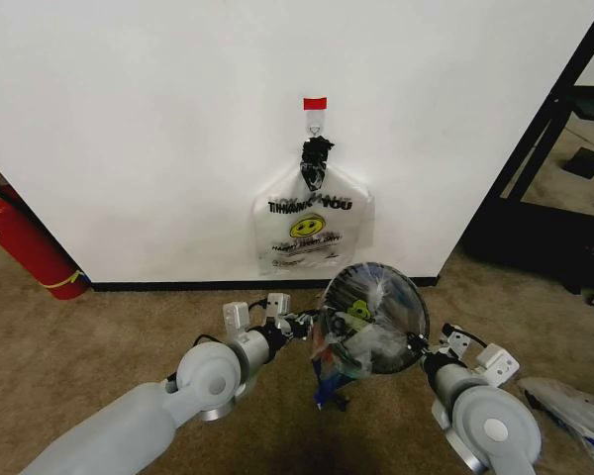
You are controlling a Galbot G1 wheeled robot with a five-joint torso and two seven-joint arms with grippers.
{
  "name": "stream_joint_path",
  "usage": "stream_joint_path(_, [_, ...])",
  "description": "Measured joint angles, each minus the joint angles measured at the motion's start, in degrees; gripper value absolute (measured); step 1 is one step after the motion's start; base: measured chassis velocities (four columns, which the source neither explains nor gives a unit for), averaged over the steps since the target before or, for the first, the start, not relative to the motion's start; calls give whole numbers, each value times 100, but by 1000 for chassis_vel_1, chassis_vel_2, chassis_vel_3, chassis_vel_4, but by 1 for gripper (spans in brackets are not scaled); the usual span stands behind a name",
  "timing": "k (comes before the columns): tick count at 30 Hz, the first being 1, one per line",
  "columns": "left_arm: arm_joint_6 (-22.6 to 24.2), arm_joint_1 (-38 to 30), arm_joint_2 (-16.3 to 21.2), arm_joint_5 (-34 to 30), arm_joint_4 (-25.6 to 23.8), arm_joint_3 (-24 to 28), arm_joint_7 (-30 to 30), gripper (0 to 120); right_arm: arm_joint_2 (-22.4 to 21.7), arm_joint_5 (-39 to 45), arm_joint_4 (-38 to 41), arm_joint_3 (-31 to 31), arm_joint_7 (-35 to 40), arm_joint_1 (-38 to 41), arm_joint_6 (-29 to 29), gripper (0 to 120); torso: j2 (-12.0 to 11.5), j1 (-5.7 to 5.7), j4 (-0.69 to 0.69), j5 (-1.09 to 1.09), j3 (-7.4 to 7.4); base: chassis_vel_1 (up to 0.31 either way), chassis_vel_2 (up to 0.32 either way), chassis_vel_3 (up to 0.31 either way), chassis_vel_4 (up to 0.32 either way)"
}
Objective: Pick up the garbage bag from the wall and place it over the trash bin.
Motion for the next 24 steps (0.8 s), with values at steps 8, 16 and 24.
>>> stream_joint_path(8, [258, -11, 123, 338, 5, -81, -95, 61, 38, -16, -102, -24, 11, 38, 0, 0, 0, 0, 1, 0, 0, 0, 0, 0, 0])
stream_joint_path(16, [331, -45, 204, 637, 5, -272, -209, 90, 84, -25, -208, -34, 54, 62, 9, 0, 0, 0, 0, 0, 0, 0, 0, 0, 0])
stream_joint_path(24, [200, 118, 265, 989, -231, -858, -599, 100, 79, -47, -368, -20, 104, 125, 37, 0, 0, 0, 1, 0, 0, 0, 0, 0, 0])
